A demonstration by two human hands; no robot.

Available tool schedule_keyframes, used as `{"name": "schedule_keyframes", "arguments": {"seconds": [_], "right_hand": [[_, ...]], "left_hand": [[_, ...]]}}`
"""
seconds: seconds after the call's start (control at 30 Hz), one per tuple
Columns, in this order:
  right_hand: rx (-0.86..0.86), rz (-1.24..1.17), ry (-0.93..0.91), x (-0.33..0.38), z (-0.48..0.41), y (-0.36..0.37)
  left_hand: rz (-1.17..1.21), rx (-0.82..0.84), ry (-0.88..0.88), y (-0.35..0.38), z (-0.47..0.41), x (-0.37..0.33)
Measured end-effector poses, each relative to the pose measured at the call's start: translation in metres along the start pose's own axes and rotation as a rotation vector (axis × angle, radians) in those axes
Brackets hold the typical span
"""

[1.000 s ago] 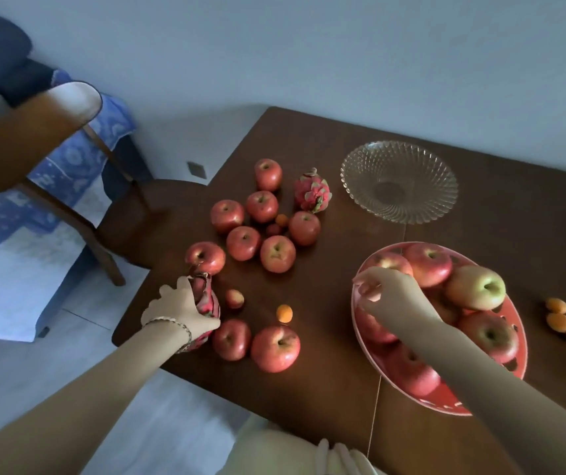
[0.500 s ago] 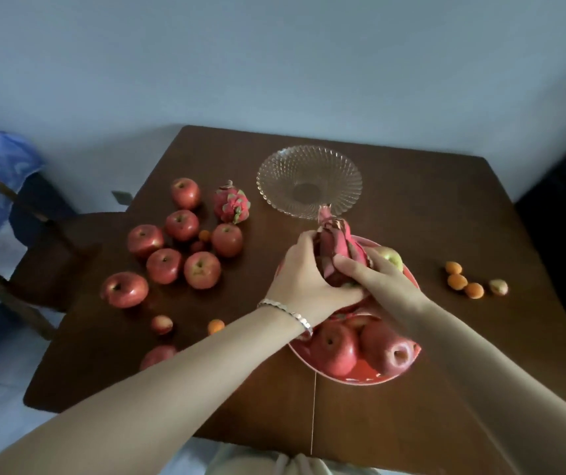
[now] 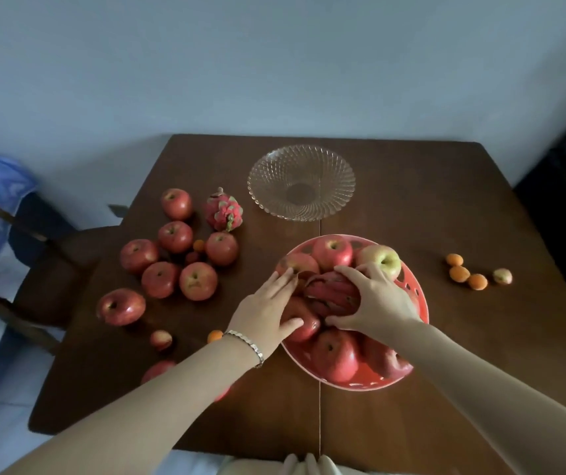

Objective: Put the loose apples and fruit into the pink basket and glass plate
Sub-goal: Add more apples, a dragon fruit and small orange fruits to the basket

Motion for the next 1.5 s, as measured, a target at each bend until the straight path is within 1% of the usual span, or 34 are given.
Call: {"name": "schedule_keyframes", "arguments": {"seconds": [0.07, 0.17, 0.23, 0.27, 0.33, 0.37, 0.4, 0.43, 0.47, 0.5, 0.6, 0.67, 0.77, 0.87, 0.93, 0.97, 1.07, 1.13, 1.17, 1.23, 1.3, 1.37, 1.43, 1.5], "right_hand": [[0.034, 0.021, 0.045, 0.002, -0.003, -0.001], [0.117, 0.111, 0.136, 0.014, -0.005, -0.006], [0.118, 0.139, 0.119, 0.033, -0.004, -0.013], [0.084, 0.099, 0.068, 0.043, -0.002, -0.018], [-0.007, -0.036, -0.14, 0.077, -0.001, -0.022], [-0.041, -0.103, -0.258, 0.094, -0.001, -0.022], [-0.038, -0.164, -0.344, 0.113, -0.003, -0.018], [0.0, -0.211, -0.376, 0.132, -0.008, -0.01], [0.062, -0.228, -0.363, 0.147, -0.014, 0.002], [0.14, -0.218, -0.306, 0.162, -0.024, 0.016], [0.388, -0.071, -0.029, 0.188, -0.057, 0.071], [0.463, -0.032, 0.103, 0.197, -0.072, 0.105], [0.492, -0.081, 0.214, 0.201, -0.085, 0.141], [0.45, -0.186, 0.23, 0.196, -0.087, 0.148], [0.39, -0.292, 0.179, 0.195, -0.083, 0.137], [0.342, -0.34, 0.137, 0.194, -0.079, 0.126], [0.137, -0.401, -0.078, 0.188, -0.059, 0.073], [-0.016, -0.396, -0.206, 0.174, -0.04, 0.028], [-0.086, -0.399, -0.234, 0.164, -0.031, 0.006], [-0.211, -0.405, -0.204, 0.136, -0.017, -0.029], [-0.321, -0.416, -0.103, 0.101, -0.01, -0.049], [-0.397, -0.426, -0.005, 0.065, -0.014, -0.052], [-0.396, -0.383, 0.066, 0.035, -0.018, -0.044], [-0.339, -0.326, 0.054, 0.017, -0.026, -0.028]], "left_hand": [[-0.011, -0.001, 0.016, 0.002, -0.001, 0.004], [0.055, -0.009, 0.058, 0.003, -0.001, 0.009], [0.125, -0.089, 0.076, -0.001, 0.005, 0.021], [0.152, -0.152, 0.064, -0.004, 0.01, 0.026], [0.192, -0.233, -0.045, -0.01, 0.023, 0.054], [0.212, -0.232, -0.132, -0.013, 0.029, 0.068], [0.232, -0.204, -0.226, -0.015, 0.036, 0.086], [0.247, -0.163, -0.314, -0.018, 0.042, 0.106], [0.25, -0.123, -0.385, -0.019, 0.047, 0.122], [0.236, -0.076, -0.444, -0.021, 0.052, 0.139], [0.113, 0.108, -0.544, -0.021, 0.062, 0.168], [0.024, 0.213, -0.556, -0.018, 0.062, 0.176], [-0.013, 0.268, -0.535, -0.007, 0.054, 0.185], [-0.002, 0.365, -0.503, 0.003, 0.047, 0.19], [0.001, 0.385, -0.507, 0.005, 0.048, 0.189], [0.014, 0.369, -0.494, 0.004, 0.048, 0.185], [0.145, 0.208, -0.398, -0.011, 0.045, 0.164], [0.252, 0.051, -0.268, -0.03, 0.041, 0.137], [0.292, -0.02, -0.207, -0.039, 0.038, 0.122], [0.351, -0.135, -0.107, -0.054, 0.031, 0.097], [0.399, -0.213, -0.023, -0.062, 0.024, 0.073], [0.439, -0.272, 0.054, -0.064, 0.017, 0.054], [0.452, -0.307, 0.112, -0.062, 0.01, 0.033], [0.467, -0.313, 0.136, -0.06, 0.005, 0.02]]}}
Point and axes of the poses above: each hand's wrist, its own z-axis away from the middle knuckle, its own y-axis out of the palm, x = y × z, the point moved 1 cm from there along -z, towards the middle knuckle, and after that the axes turned 8 degrees about x, right-handed, at the moved point
